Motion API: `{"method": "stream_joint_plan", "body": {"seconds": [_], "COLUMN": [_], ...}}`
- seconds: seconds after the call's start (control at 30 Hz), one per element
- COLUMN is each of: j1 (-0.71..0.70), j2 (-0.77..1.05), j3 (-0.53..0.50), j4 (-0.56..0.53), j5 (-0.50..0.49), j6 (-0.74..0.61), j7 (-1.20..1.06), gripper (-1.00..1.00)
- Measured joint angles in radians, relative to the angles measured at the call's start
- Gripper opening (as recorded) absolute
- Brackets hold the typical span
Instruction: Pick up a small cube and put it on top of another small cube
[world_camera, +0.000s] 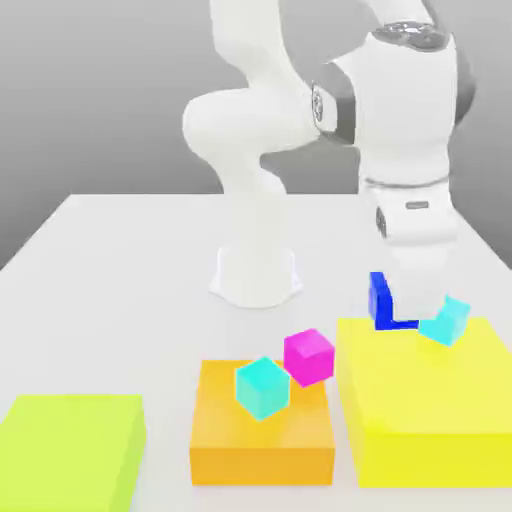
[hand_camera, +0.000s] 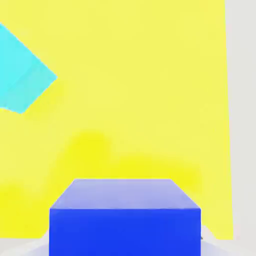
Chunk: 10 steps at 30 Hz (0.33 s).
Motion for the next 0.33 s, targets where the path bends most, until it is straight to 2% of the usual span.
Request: {"method": "stream_joint_plan", "body": {"seconds": [0.07,0.2,0.23,0.33], "j1": [0.070,0.130,0.131,0.131], "j2": [-0.015,0.091,0.110,0.110], "j3": [0.052,0.103,0.106,0.106], "j4": [-0.023,-0.069,-0.075,-0.075], "j5": [-0.005,-0.016,-0.018,-0.018], "j6": [0.000,0.147,0.173,0.173], "j7": [-0.051,-0.088,-0.088,-0.088], "gripper": [-1.00,-1.00,1.00,1.00]}}
